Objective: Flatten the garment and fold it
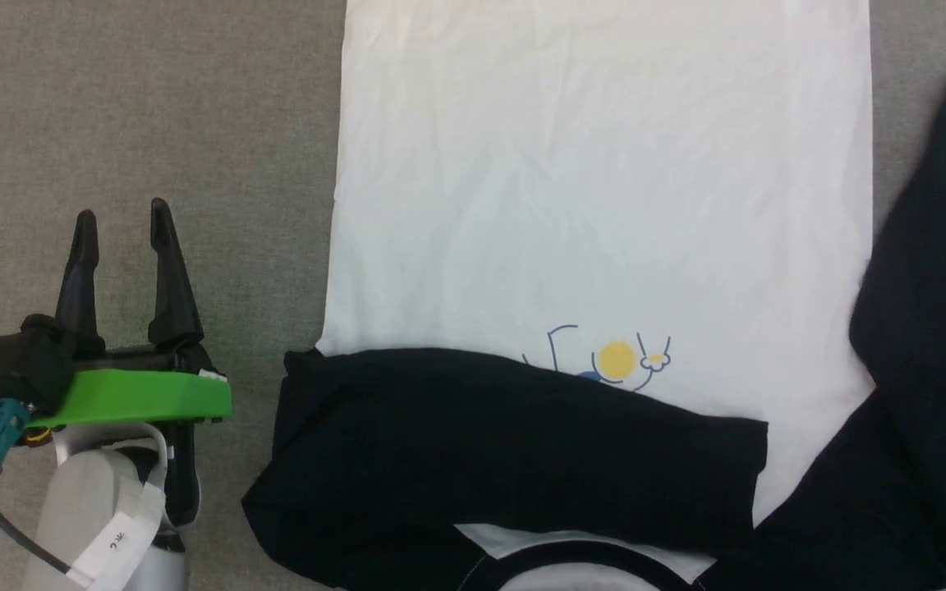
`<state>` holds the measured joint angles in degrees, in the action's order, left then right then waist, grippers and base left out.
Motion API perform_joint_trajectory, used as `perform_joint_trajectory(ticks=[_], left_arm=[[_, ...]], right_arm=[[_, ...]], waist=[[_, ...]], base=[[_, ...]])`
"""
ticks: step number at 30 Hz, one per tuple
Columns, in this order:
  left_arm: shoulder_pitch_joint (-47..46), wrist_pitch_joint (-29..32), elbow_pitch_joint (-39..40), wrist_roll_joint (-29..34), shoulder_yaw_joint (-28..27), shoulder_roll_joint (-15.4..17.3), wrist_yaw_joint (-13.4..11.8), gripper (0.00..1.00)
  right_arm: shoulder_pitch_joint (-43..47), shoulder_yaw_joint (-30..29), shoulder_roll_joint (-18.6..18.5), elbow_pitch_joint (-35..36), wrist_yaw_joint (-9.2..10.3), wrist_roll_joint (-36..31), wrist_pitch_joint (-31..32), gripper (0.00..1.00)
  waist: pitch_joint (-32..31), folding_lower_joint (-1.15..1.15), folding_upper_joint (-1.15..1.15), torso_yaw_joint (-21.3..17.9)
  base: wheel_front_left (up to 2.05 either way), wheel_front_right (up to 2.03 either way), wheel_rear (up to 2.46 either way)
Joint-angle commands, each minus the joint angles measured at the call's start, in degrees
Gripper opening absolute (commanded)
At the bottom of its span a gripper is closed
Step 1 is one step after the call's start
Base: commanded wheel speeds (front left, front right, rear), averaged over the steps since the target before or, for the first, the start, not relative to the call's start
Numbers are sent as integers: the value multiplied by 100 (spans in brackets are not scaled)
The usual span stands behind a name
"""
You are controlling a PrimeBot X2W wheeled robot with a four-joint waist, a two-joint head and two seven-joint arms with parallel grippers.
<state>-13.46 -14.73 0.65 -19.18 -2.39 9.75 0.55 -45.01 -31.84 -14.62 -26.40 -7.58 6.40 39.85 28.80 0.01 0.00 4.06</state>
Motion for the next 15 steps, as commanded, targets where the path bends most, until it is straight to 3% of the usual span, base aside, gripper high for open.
perform_joint_trajectory(ticks=[1,8,15], left_arm=[[91,-27,-45,63,-14,-27,60,100],[311,-27,-199,127,-54,-72,165,100],[651,-27,-253,168,-117,-62,222,100]], right_arm=[[183,39,-89,118,9,67,-217,0],[1181,-26,-554,904,9,153,-1057,0],[2581,-650,-426,2399,9,254,-1144,0]], waist=[[-170,-1,0,-38],[-792,-1,0,-105],[-1310,-1,0,-206]], base=[[0,0,0],[0,0,0],[0,0,0]])
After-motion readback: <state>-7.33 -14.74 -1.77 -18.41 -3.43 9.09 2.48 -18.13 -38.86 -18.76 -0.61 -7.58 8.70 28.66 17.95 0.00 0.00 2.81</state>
